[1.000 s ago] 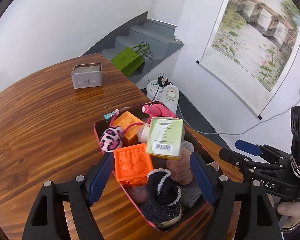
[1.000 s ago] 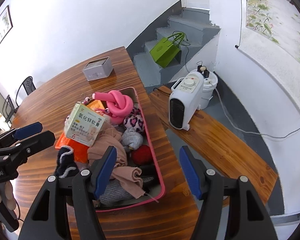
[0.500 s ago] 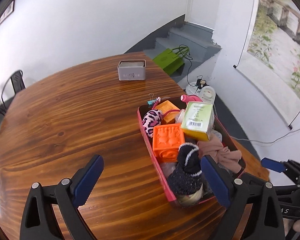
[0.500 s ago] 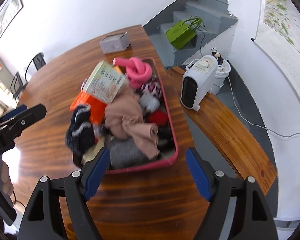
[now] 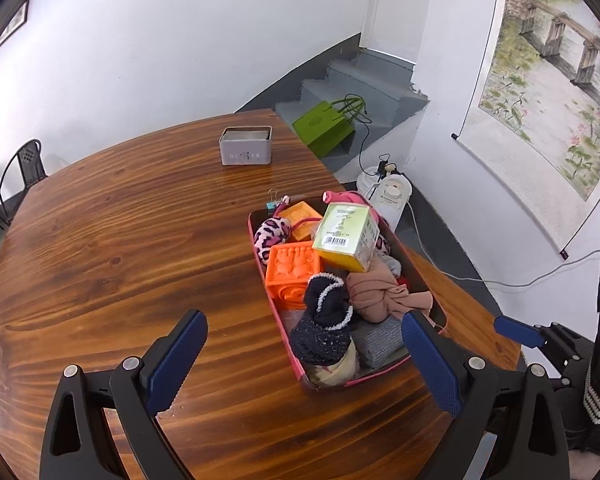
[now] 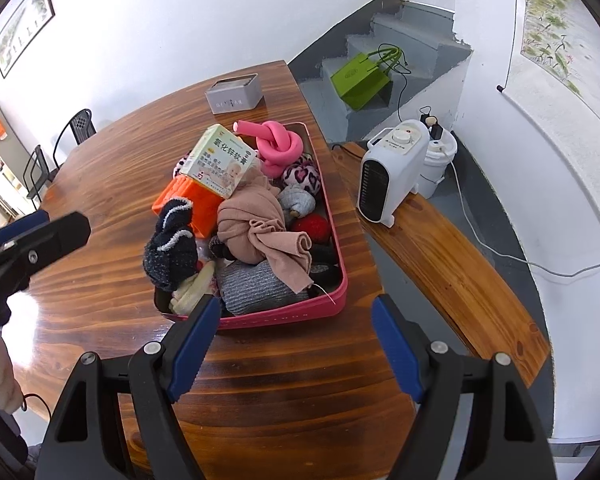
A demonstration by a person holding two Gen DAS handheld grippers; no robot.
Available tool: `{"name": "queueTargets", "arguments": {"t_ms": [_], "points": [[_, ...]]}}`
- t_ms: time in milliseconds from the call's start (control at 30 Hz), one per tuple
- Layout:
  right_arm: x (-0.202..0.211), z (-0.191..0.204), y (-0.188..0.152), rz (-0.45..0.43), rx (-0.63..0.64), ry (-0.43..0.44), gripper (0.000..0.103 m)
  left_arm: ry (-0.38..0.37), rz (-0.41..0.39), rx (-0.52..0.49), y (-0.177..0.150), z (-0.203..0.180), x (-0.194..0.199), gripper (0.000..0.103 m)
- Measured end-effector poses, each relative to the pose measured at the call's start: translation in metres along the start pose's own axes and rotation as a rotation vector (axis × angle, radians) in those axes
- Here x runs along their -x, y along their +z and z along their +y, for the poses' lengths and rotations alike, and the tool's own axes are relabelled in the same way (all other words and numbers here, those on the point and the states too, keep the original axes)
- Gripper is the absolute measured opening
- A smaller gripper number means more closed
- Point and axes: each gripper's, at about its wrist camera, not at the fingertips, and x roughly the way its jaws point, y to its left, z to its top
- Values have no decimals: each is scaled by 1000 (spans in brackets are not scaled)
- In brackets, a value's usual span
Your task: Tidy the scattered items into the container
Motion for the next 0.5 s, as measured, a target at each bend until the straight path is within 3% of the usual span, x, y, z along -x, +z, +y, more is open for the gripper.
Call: {"name": "queueTargets", "arguments": {"t_ms": [500], "points": [[0,-3,-1,10,-22,-28,81,-20,3,-47,1,0,-8,102]]}}
